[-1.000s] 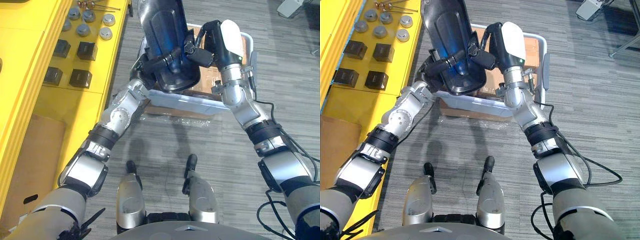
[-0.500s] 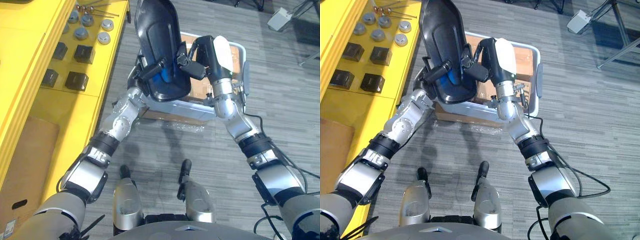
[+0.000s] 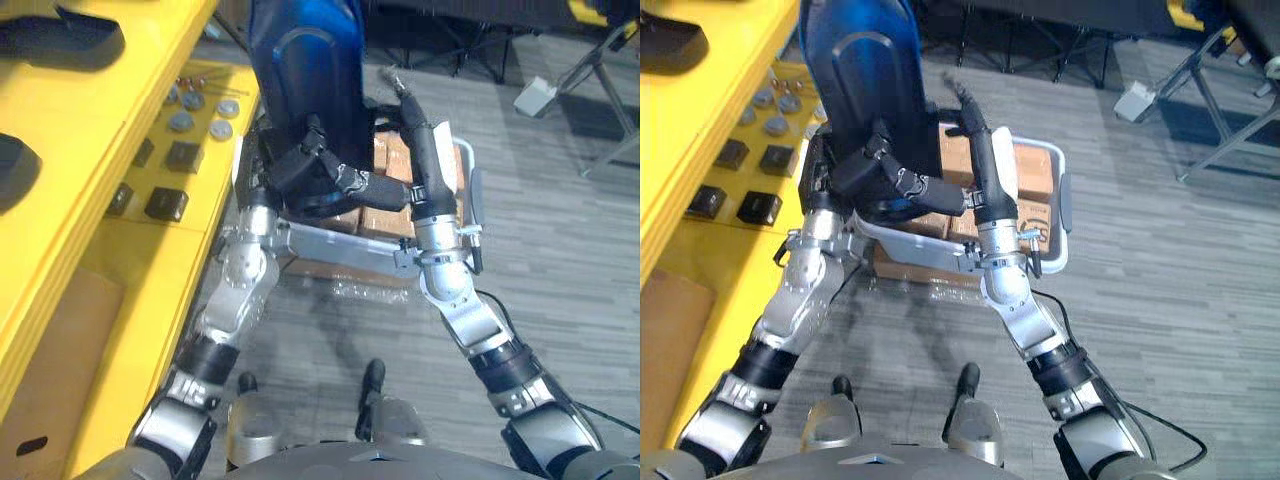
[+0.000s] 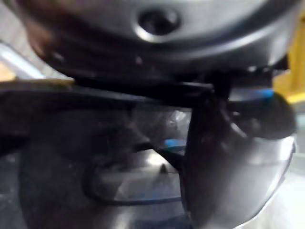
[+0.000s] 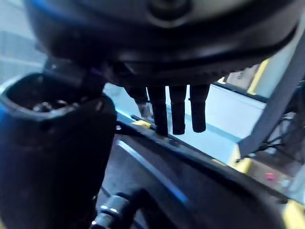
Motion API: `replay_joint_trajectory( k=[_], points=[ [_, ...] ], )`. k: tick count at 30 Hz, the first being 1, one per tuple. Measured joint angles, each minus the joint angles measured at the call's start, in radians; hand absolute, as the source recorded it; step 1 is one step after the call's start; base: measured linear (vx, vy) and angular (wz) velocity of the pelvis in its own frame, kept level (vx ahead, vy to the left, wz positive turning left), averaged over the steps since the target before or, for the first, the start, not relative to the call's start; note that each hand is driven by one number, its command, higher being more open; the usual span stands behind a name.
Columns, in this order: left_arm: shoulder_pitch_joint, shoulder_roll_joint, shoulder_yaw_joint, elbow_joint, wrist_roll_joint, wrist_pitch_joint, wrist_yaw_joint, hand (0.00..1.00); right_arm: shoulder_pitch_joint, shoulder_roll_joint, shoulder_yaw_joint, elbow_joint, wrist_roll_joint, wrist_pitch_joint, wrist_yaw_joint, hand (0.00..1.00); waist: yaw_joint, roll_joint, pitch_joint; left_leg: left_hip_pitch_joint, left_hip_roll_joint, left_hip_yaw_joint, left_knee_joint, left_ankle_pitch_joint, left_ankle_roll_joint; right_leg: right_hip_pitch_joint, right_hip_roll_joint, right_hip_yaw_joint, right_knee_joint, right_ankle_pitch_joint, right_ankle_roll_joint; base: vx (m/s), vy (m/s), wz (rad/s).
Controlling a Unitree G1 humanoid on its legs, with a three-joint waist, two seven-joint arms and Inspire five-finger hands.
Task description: Walk over and take three plastic housings, then place them on the shelf
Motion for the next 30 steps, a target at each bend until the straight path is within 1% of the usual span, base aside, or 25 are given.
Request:
replay_joint_trajectory(
  k=[1,2,4,5,6,7,8,10,12,14,15,17,18,19,20,21,22,24,26,29,30],
  points=[
    [0.017,-0.002,0.001,-0.009,0.054,0.002,0.011,0.0,0.01,0.0,-0.012,-0.026,0.021,-0.008,0.006,1.0,0.0,0.003,-0.012,0.005,-0.001,0.001,-0.004,0.0,0.0,0.002,-0.001,0.0,0.0,0.0,0.0,0.05,0.03,-0.07],
    [0.049,0.003,0.006,-0.026,0.159,0.004,0.029,0.0,0.035,0.0,-0.043,-0.081,0.074,-0.023,0.017,1.0,0.0,0.007,-0.021,0.023,-0.003,0.007,-0.012,0.0,0.0,0.015,-0.001,0.001,0.0,0.0,0.0,0.02,0.024,-0.09],
    [0.122,0.021,0.03,-0.05,0.327,0.013,0.055,0.0,0.113,0.0,-0.126,-0.157,0.179,-0.055,0.061,1.0,-0.003,0.007,-0.053,0.032,-0.006,0.018,-0.016,-0.002,-0.001,0.015,-0.005,0.004,0.0,-0.012,0.009,0.0,0.02,-0.12],
    [0.143,0.028,0.039,-0.053,0.363,0.016,0.06,0.0,0.141,0.0,-0.151,-0.173,0.211,-0.064,0.074,1.0,-0.004,0.008,-0.061,0.032,-0.006,0.019,-0.016,-0.003,-0.002,0.014,-0.005,0.004,0.0,-0.017,0.008,0.0,0.006,-0.09],
    [0.189,0.037,0.065,-0.054,0.425,0.017,0.069,0.0,0.204,-0.001,-0.2,-0.197,0.299,-0.083,0.123,1.0,-0.011,0.013,-0.077,0.033,-0.005,0.022,-0.018,-0.003,-0.003,0.012,-0.005,0.005,0.001,-0.022,0.008,-0.01,-0.001,-0.07],
    [0.233,0.041,0.09,-0.056,0.463,0.018,0.08,0.0,0.268,-0.001,-0.245,-0.214,0.361,-0.091,0.161,1.0,-0.021,0.022,-0.085,0.037,-0.006,0.026,-0.026,-0.004,-0.003,0.01,-0.005,0.008,0.002,-0.024,0.008,-0.01,0.001,-0.1],
    [0.256,0.041,0.104,-0.056,0.479,0.018,0.087,0.0,0.298,-0.001,-0.263,-0.218,0.396,-0.092,0.184,1.0,-0.025,0.027,-0.088,0.044,-0.007,0.031,-0.033,-0.003,-0.003,0.009,-0.004,0.013,0.002,-0.024,0.007,-0.02,0.011,-0.18],
    [0.326,0.04,0.136,-0.056,0.484,0.019,0.107,0.0,0.425,0.005,-0.313,-0.217,0.559,-0.086,0.275,1.0,-0.033,0.046,-0.103,0.052,-0.006,0.053,-0.048,-0.003,-0.002,-0.004,-0.003,0.033,0.001,-0.033,0.004,-0.02,0.011,-0.24],
    [0.367,0.04,0.143,-0.069,0.475,0.019,0.121,0.0,0.526,0.04,-0.341,-0.216,0.638,-0.073,0.325,1.0,-0.043,0.056,-0.113,0.05,-0.005,0.058,-0.055,0.0,-0.001,-0.014,0.0,0.038,0.001,-0.033,0.003,0.02,0.001,-0.11],
    [0.417,0.031,0.154,-0.103,0.465,0.008,0.123,0.0,0.609,0.086,-0.35,-0.216,0.664,-0.054,0.344,1.0,-0.062,0.062,-0.12,0.055,-0.005,0.067,-0.066,0.006,-0.008,-0.02,0.002,0.044,0.002,-0.032,0.005,0.03,0.008,-0.14],
    [0.438,0.025,0.158,-0.118,0.423,-0.013,0.119,0.0,0.647,0.104,-0.355,-0.216,0.663,-0.041,0.354,1.0,-0.061,0.063,-0.121,0.061,-0.005,0.077,-0.068,0.006,-0.009,-0.026,0.003,0.057,0.002,-0.03,0.006,0.04,0.023,-0.28],
    [0.476,-0.007,0.167,-0.156,0.298,-0.066,0.101,0.0,0.722,0.138,-0.36,-0.205,0.658,-0.019,0.367,1.0,-0.073,0.063,-0.123,0.066,-0.006,0.087,-0.069,0.004,-0.009,-0.028,0.003,0.068,0.003,-0.027,0.01,0.03,0.025,-0.17],
    [0.481,-0.015,0.173,-0.161,0.265,-0.084,0.093,0.0,0.732,0.147,-0.36,-0.203,0.657,-0.012,0.366,1.0,-0.076,0.061,-0.124,0.067,-0.006,0.087,-0.069,0.003,-0.009,-0.028,0.004,0.069,0.003,-0.027,0.01,0.0,0.0,0.0],
    [0.492,-0.026,0.185,-0.172,0.204,-0.115,0.085,0.0,0.743,0.158,-0.36,-0.199,0.65,0.002,0.366,1.0,-0.082,0.06,-0.126,0.067,-0.006,0.089,-0.071,0.003,-0.009,-0.028,0.004,0.071,0.003,-0.027,0.01,0.01,0.013,-0.03],
    [0.498,-0.03,0.192,-0.181,0.175,-0.124,0.079,0.0,0.744,0.161,-0.36,-0.192,0.637,0.004,0.364,1.0,-0.083,0.059,-0.126,0.069,-0.006,0.091,-0.073,0.003,-0.009,-0.028,0.004,0.072,0.003,-0.027,0.01,0.0,0.013,-0.07],
    [0.505,-0.039,0.207,-0.189,0.131,-0.146,0.067,0.0,0.743,0.161,-0.363,-0.175,0.612,0.007,0.355,1.0,-0.082,0.059,-0.128,0.073,-0.007,0.097,-0.077,0.003,-0.009,-0.029,0.004,0.077,0.003,-0.028,0.01,-0.01,0.011,-0.1],
    [0.506,-0.049,0.224,-0.19,0.094,-0.164,0.059,0.0,0.741,0.161,-0.365,-0.155,0.612,0.023,0.341,1.0,-0.078,0.059,-0.133,0.08,-0.007,0.101,-0.082,0.003,-0.009,-0.028,0.005,0.081,0.003,-0.028,0.009,-0.01,0.011,-0.1],
    [0.506,-0.059,0.247,-0.194,0.051,-0.184,0.053,0.0,0.739,0.161,-0.377,-0.11,0.573,0.039,0.324,1.0,-0.076,0.059,-0.143,0.079,-0.008,0.101,-0.084,0.003,-0.009,-0.028,0.005,0.081,0.003,-0.03,0.01,0.0,0.004,-0.02],
    [0.507,-0.062,0.274,-0.202,0.018,-0.198,0.051,0.0,0.74,0.161,-0.392,-0.059,0.573,0.06,0.314,1.0,-0.075,0.06,-0.152,0.077,-0.008,0.097,-0.085,0.003,-0.009,-0.027,0.005,0.078,0.003,-0.032,0.011,0.0,0.008,0.05],
    [0.515,-0.072,0.303,-0.223,-0.001,-0.198,0.051,0.0,0.742,0.162,-0.41,-0.029,0.571,0.074,0.306,1.0,-0.078,0.068,-0.158,0.069,-0.008,0.082,-0.084,0.003,-0.009,-0.024,0.003,0.062,0.003,-0.036,0.012,0.0,0.006,0.13],
    [0.526,-0.079,0.309,-0.243,-0.001,-0.198,0.056,0.0,0.741,0.162,-0.419,-0.025,0.533,0.077,0.305,1.0,-0.079,0.071,-0.16,0.064,-0.008,0.074,-0.083,0.004,-0.008,-0.024,0.003,0.055,0.003,-0.036,0.012,0.01,0.005,0.18]
  ],
)
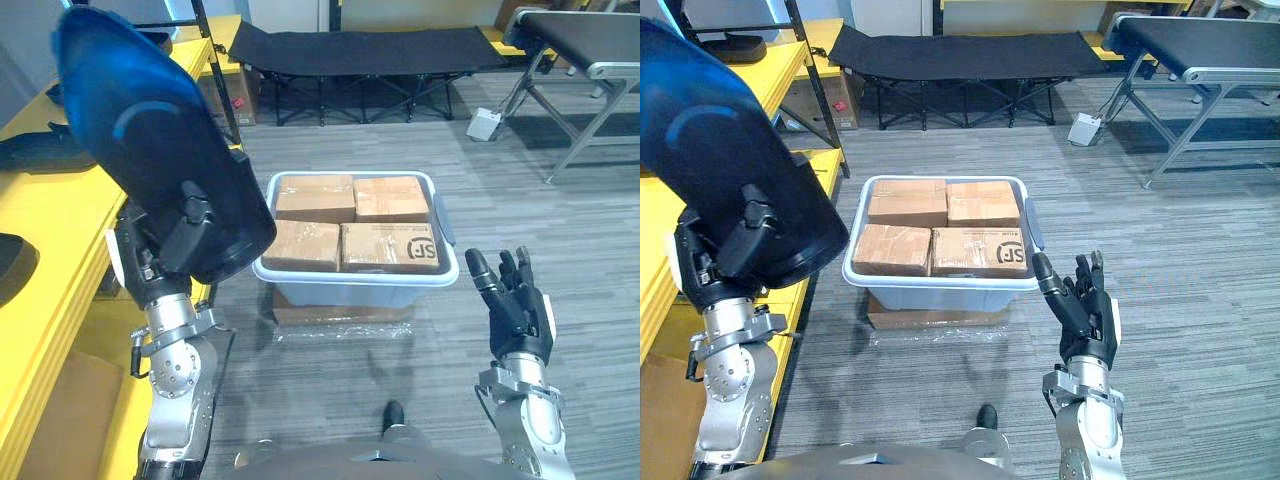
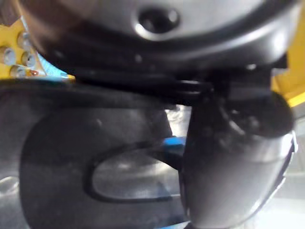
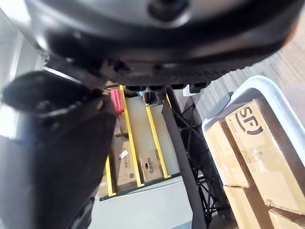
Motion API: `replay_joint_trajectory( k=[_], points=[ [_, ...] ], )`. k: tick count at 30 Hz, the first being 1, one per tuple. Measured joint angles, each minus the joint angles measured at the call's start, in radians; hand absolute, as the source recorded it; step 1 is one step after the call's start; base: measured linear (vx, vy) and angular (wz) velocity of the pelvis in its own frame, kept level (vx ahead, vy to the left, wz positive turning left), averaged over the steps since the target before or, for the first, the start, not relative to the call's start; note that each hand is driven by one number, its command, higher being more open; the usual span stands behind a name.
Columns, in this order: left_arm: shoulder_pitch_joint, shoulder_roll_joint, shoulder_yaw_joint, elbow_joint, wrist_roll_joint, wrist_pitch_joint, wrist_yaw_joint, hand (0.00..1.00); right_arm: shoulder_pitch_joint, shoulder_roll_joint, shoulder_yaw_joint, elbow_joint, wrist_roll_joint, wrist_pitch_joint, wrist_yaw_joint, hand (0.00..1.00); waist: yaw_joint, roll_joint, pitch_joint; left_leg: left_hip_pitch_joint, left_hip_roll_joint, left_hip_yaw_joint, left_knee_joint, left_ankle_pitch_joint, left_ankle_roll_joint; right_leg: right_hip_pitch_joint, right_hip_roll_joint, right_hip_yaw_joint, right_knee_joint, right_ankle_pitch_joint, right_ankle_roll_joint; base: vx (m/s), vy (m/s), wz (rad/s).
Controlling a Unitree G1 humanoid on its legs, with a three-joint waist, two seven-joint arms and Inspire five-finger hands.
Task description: Walk over and take three plastic housings, then place them on the shelf
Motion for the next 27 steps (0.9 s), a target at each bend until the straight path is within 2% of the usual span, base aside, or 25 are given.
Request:
replay_joint_trajectory(
  k=[4,6,9,10,11,12,13,16,19,23,27],
  points=[
    [0.038,-0.019,0.035,-0.039,0.006,0.003,0.034,0.0,-0.021,0.0,0.006,0.02,-0.038,0.01,0.004,1.0,0.013,0.004,-0.002,-0.003,0.0,-0.033,0.002,0.0,0.0,0.025,-0.001,-0.034,-0.003,-0.005,0.002,0.0,0.002,0.25],
    [0.071,-0.042,0.089,-0.067,0.012,0.007,0.057,0.0,-0.056,0.0,0.047,0.039,-0.039,0.019,0.004,1.0,0.036,0.004,-0.003,-0.03,-0.001,-0.073,0.01,-0.001,0.004,0.035,-0.004,-0.074,-0.007,-0.007,0.001,-0.02,-0.003,0.51],
    [0.107,-0.084,0.194,-0.099,0.013,0.035,0.101,0.0,-0.142,-0.007,0.123,0.109,-0.08,0.04,0.003,1.0,0.094,0.002,-0.004,-0.082,-0.007,-0.168,0.021,0.011,0.007,0.059,-0.004,-0.164,-0.025,-0.007,0.001,-0.01,-0.01,0.87],
    [0.124,-0.101,0.237,-0.11,0.013,0.047,0.113,0.0,-0.189,-0.013,0.16,0.148,-0.105,0.052,0.002,1.0,0.126,0.001,-0.004,-0.097,-0.011,-0.209,0.02,0.02,0.003,0.073,-0.004,-0.201,-0.025,-0.009,0.001,0.0,0.001,0.77],
    [0.136,-0.11,0.262,-0.114,0.013,0.047,0.116,0.0,-0.214,-0.015,0.177,0.162,-0.117,0.061,0.003,1.0,0.142,0.0,-0.005,-0.108,-0.014,-0.23,0.021,0.024,0.003,0.078,-0.004,-0.221,-0.025,-0.01,0.001,-0.01,0.006,1.08],
    [0.153,-0.125,0.314,-0.115,0.013,0.047,0.114,0.0,-0.268,-0.023,0.211,0.193,-0.125,0.072,-0.001,1.0,0.182,-0.005,-0.008,-0.128,-0.023,-0.281,0.018,0.035,0.004,0.093,-0.006,-0.269,-0.026,-0.013,0.0,-0.01,0.008,0.85],
    [0.161,-0.129,0.333,-0.115,0.012,0.047,0.113,0.0,-0.289,-0.023,0.224,0.206,-0.14,0.074,-0.001,1.0,0.198,-0.009,-0.008,-0.133,-0.027,-0.298,0.016,0.039,0.004,0.1,-0.007,-0.285,-0.026,-0.016,0.001,-0.01,0.007,0.95],
    [0.218,-0.15,0.421,-0.116,0.004,0.046,0.091,0.0,-0.401,-0.023,0.296,0.251,-0.194,0.078,-0.022,1.0,0.272,-0.036,-0.017,-0.157,-0.061,-0.386,0.008,0.054,0.007,0.139,-0.023,-0.378,-0.026,-0.04,0.02,-0.01,0.009,0.88],
    [0.271,-0.18,0.462,-0.134,-0.005,0.046,0.039,0.0,-0.48,-0.023,0.326,0.252,-0.22,0.077,-0.03,1.0,0.316,-0.056,-0.019,-0.165,-0.083,-0.427,-0.007,0.063,0.016,0.154,-0.038,-0.418,-0.018,-0.054,0.028,0.01,0.024,0.53],
    [0.296,-0.194,0.469,-0.161,-0.005,0.045,-0.03,0.0,-0.514,-0.023,0.34,0.251,-0.229,0.08,-0.007,1.0,0.326,-0.061,-0.02,-0.175,-0.084,-0.439,0.009,0.062,0.017,0.152,-0.042,-0.43,0.008,-0.075,0.022,0.0,0.015,0.12],
    [0.289,-0.198,0.458,-0.17,-0.004,0.045,-0.093,0.0,-0.5,-0.041,0.339,0.25,-0.21,0.104,0.021,1.0,0.306,-0.052,-0.014,-0.209,-0.084,-0.441,0.086,0.036,0.02,0.17,-0.05,-0.454,0.055,-0.104,0.024,0.0,0.005,0.18]
  ],
)
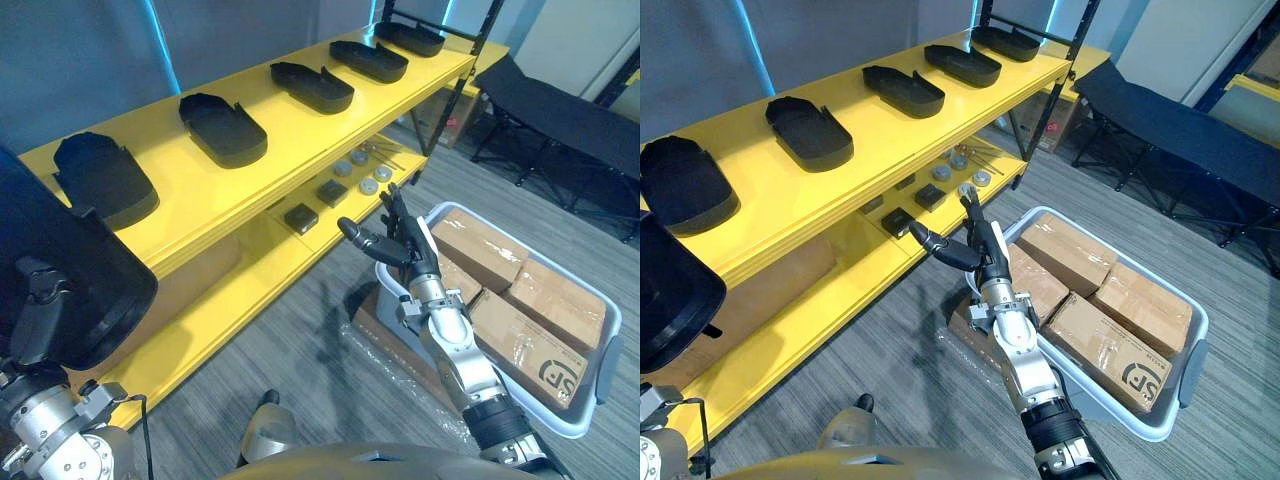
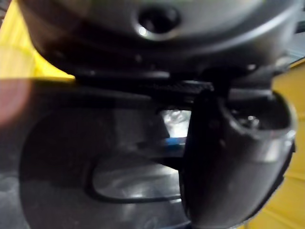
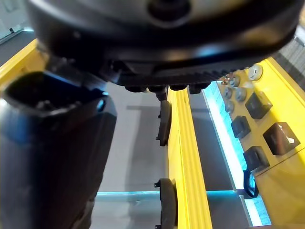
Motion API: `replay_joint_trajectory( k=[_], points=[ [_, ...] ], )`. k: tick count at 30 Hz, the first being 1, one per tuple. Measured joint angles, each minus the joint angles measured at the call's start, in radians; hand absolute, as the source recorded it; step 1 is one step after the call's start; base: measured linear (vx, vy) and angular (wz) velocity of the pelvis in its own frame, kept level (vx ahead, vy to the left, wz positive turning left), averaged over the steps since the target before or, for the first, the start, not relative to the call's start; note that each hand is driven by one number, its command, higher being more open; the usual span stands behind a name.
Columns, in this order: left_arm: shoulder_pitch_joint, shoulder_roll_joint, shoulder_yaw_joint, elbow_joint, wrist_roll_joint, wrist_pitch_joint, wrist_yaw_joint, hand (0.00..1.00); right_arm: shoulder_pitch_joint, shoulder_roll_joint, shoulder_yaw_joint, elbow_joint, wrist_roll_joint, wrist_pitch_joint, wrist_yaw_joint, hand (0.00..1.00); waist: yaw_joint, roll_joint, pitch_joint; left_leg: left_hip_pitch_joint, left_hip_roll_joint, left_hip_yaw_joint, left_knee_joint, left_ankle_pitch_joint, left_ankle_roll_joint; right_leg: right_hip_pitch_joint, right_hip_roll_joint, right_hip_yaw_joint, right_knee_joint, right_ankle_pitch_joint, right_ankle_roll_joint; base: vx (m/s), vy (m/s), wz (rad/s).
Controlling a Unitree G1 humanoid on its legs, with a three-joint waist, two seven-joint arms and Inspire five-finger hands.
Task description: Walk over and take three plastic housings, then place them on the shelf
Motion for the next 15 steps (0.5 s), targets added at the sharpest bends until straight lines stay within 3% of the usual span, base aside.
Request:
replay_joint_trajectory(
  k=[3,6,8,10,12,14,15],
  points=[
    [-0.041,0.007,-0.014,-0.006,0.0,-0.001,-0.078,0.0,0.042,-0.012,-0.038,-0.012,0.023,0.0,0.0,1.0,-0.018,-0.003,0.002,-0.051,-0.022,0.013,0.025,0.022,0.03,0.022,-0.015,-0.08,0.017,-0.023,0.012,-0.01,0.017,0.79],
    [-0.047,0.011,-0.022,-0.006,-0.004,-0.002,-0.095,0.0,0.052,-0.008,-0.041,-0.012,0.014,-0.001,0.016,1.0,-0.006,0.01,0.013,-0.053,-0.04,-0.001,0.002,0.048,0.036,0.027,-0.026,-0.092,0.042,-0.047,0.014,0.0,0.031,0.48],
    [-0.049,0.015,-0.03,-0.006,-0.032,-0.002,-0.107,0.0,0.058,-0.005,-0.041,-0.012,0.013,-0.003,0.032,1.0,-0.02,0.017,0.029,-0.052,-0.054,-0.012,-0.001,0.063,0.047,0.019,-0.022,-0.022,0.087,-0.102,0.009,-0.05,0.004,0.69],
    [-0.05,0.039,-0.071,-0.006,-0.076,-0.002,-0.116,0.0,0.08,-0.005,-0.041,-0.013,-0.008,-0.005,0.035,1.0,-0.052,0.016,0.036,-0.056,-0.089,-0.079,-0.007,0.073,0.053,-0.026,0.013,0.195,0.174,-0.218,-0.021,-0.1,-0.046,0.99],
    [-0.06,0.065,-0.107,-0.006,-0.111,-0.002,-0.14,0.0,0.112,-0.005,-0.053,-0.042,-0.022,-0.006,0.026,1.0,-0.073,0.009,0.039,-0.062,-0.111,-0.113,-0.03,0.09,0.052,-0.054,0.036,0.296,0.22,-0.277,-0.033,-0.09,-0.115,0.94],
    [-0.084,0.083,-0.139,-0.006,-0.118,-0.003,-0.152,0.0,0.135,-0.005,-0.069,-0.066,-0.022,-0.015,0.024,1.0,-0.078,0.008,0.04,-0.089,-0.112,-0.113,-0.028,0.112,0.042,-0.067,0.038,0.284,0.233,-0.282,-0.037,-0.01,-0.088,0.59],
    [-0.108,0.09,-0.159,-0.006,-0.118,-0.003,-0.147,0.0,0.136,-0.005,-0.082,-0.068,-0.022,-0.028,0.029,1.0,-0.089,0.009,0.052,-0.108,-0.114,-0.109,-0.012,0.121,0.043,-0.069,0.04,0.274,0.241,-0.272,-0.022,0.01,-0.003,0.26]
  ],
)
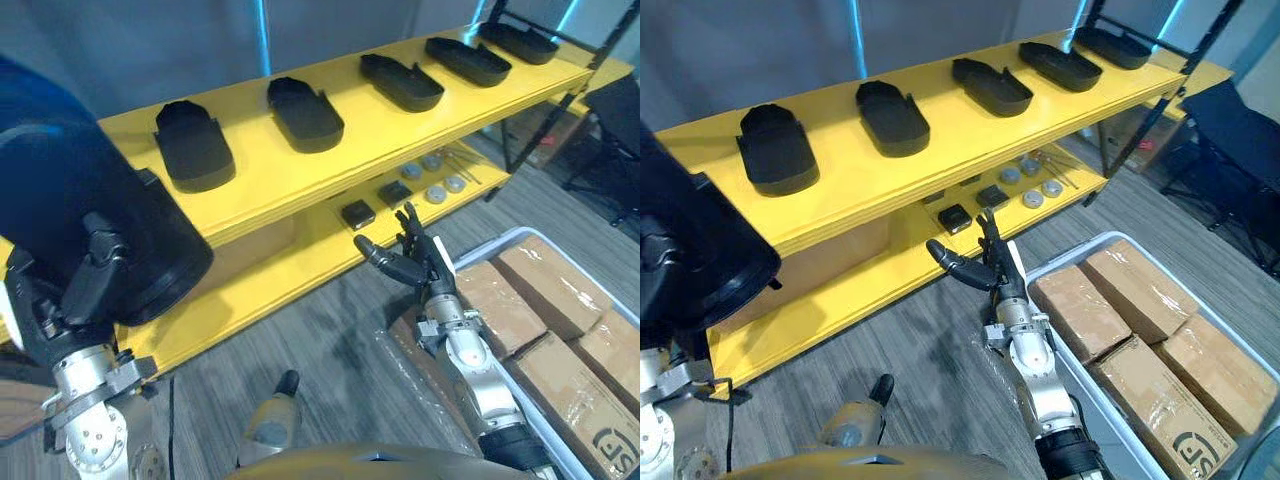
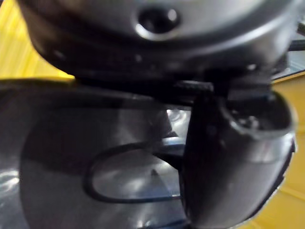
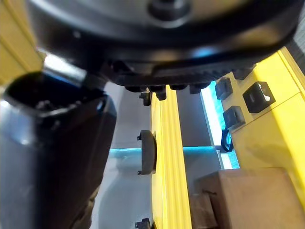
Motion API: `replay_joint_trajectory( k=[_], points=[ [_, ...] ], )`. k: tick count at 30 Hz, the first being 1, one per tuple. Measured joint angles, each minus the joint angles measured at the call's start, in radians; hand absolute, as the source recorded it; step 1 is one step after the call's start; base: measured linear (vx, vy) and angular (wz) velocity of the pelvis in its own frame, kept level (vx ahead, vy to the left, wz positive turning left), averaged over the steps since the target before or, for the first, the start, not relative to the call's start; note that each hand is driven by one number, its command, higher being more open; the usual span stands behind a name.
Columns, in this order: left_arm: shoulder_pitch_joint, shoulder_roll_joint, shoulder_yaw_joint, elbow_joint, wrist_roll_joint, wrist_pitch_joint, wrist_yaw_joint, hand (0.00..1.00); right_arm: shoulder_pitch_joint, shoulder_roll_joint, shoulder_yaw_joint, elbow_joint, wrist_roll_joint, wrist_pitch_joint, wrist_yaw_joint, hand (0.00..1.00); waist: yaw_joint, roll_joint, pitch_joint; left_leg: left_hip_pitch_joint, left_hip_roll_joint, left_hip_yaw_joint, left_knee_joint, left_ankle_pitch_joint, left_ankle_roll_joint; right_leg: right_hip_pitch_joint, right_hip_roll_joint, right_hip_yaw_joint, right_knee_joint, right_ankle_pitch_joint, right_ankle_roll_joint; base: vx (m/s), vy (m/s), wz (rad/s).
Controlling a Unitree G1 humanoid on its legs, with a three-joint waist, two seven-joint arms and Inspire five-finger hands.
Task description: Walk over and take three plastic housings, then place them on the shelf
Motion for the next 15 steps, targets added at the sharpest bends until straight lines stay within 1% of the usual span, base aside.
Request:
replay_joint_trajectory(
  k=[1,3,6,7,8,10,12,13,14,15],
  points=[
    [-0.019,0.011,-0.023,0.0,0.001,0.0,0.004,0.0,0.001,0.0,-0.018,0.0,0.0,-0.003,0.009,1.0,-0.004,-0.002,0.018,-0.002,0.001,0.003,0.011,0.001,0.001,0.001,0.002,0.002,0.004,0.001,0.002,0.0,0.001,0.16],
    [-0.024,0.02,-0.047,0.0,0.002,0.0,0.01,0.0,0.002,0.0,-0.043,-0.001,0.0,-0.01,0.028,1.0,-0.005,-0.003,0.032,0.001,0.008,0.021,0.015,0.001,0.001,0.0,0.004,0.014,0.009,0.001,0.001,-0.05,0.004,-0.11],
    [-0.016,0.02,-0.069,0.004,0.003,0.0,0.02,0.0,0.015,0.0,-0.076,-0.016,0.001,-0.048,0.051,1.0,-0.029,0.01,0.06,0.022,0.014,0.036,0.016,-0.002,0.004,0.003,0.003,0.025,0.025,-0.011,-0.014,-0.13,0.001,-0.15],
    [-0.015,0.02,-0.07,0.006,0.004,0.0,0.027,0.0,0.019,0.0,-0.082,-0.017,0.002,-0.067,0.059,1.0,-0.034,0.014,0.064,0.027,0.02,0.052,0.016,-0.01,0.014,0.0,0.002,0.036,0.038,-0.018,-0.013,-0.12,0.007,-0.24],
    [-0.015,0.02,-0.07,0.006,0.008,0.0,0.034,0.0,0.022,-0.001,-0.084,-0.017,0.006,-0.081,0.059,1.0,-0.036,0.019,0.067,0.033,0.025,0.066,0.017,-0.014,0.014,0.0,0.002,0.046,0.043,-0.02,-0.012,-0.1,0.006,-0.24],
    [-0.016,0.02,-0.07,0.006,0.008,-0.001,0.038,0.0,0.021,0.0,-0.083,-0.02,0.009,-0.09,0.061,1.0,-0.039,0.02,0.068,0.037,0.027,0.09,0.026,-0.02,0.019,0.002,-0.006,0.049,0.055,-0.03,-0.006,-0.07,0.012,-0.06],
    [-0.017,0.02,-0.07,0.006,0.01,-0.002,0.038,0.0,0.02,0.004,-0.081,-0.022,0.009,-0.107,0.059,1.0,-0.035,0.019,0.068,0.035,0.026,0.121,0.05,-0.032,0.019,0.006,-0.024,0.047,0.062,-0.042,-0.007,-0.04,0.057,0.1],
    [-0.018,0.02,-0.064,0.006,0.01,-0.005,0.036,0.0,0.014,0.012,-0.078,-0.023,0.007,-0.117,0.055,1.0,-0.033,0.017,0.07,0.016,0.025,0.145,0.104,-0.057,0.037,0.016,-0.034,0.044,0.065,-0.05,-0.003,0.01,0.13,0.11],
    [-0.019,0.02,-0.052,0.006,0.011,-0.008,0.034,0.0,0.003,0.026,-0.071,-0.023,0.004,-0.119,0.037,1.0,-0.026,0.015,0.073,-0.004,0.018,0.155,0.181,-0.105,0.05,0.029,-0.044,0.044,0.073,-0.059,0.001,0.04,0.15,0.08],
    [-0.019,0.02,-0.043,0.006,0.012,-0.009,0.034,0.0,-0.002,0.033,-0.064,-0.023,0.004,-0.119,0.028,1.0,-0.022,0.014,0.073,-0.012,0.014,0.161,0.217,-0.133,0.055,0.039,-0.047,0.045,0.072,-0.063,0.0,0.08,0.15,-0.06]
  ],
)
